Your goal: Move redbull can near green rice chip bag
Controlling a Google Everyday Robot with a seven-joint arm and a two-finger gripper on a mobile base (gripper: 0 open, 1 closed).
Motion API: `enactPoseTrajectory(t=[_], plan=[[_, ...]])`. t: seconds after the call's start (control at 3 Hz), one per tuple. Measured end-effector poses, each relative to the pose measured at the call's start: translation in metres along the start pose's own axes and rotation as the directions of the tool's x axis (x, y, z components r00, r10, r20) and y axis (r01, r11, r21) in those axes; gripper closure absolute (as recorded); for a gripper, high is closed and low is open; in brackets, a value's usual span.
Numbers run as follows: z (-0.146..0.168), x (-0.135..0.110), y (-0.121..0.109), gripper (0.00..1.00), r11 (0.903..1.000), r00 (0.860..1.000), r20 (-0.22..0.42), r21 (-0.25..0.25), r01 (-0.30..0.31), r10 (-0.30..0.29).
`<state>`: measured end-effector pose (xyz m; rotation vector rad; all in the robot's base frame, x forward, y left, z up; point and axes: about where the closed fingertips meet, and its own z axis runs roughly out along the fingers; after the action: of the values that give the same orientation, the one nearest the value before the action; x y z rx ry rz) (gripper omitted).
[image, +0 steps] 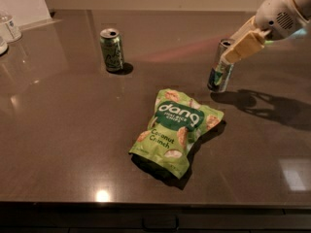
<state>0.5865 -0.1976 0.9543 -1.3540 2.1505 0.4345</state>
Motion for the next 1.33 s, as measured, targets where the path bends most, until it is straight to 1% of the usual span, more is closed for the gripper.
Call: enactPoseTrajectory(t=[0.33, 0.67, 1.0, 1.33], plan=[[0.001, 0.008, 0.027, 1.00, 0.9980, 0.999, -0.021, -0.055, 0.030, -0.031], [0.005, 0.014, 0.045, 1.00, 0.9950, 0.997, -0.038, -0.080, 0.060, -0.063], [0.010, 0.018, 0.056, 0.82, 0.9922, 0.994, -0.052, -0.088, 0.088, -0.093], [0.013, 0.021, 0.062, 0.59, 0.9920, 0.994, -0.055, -0.088, 0.091, -0.096]])
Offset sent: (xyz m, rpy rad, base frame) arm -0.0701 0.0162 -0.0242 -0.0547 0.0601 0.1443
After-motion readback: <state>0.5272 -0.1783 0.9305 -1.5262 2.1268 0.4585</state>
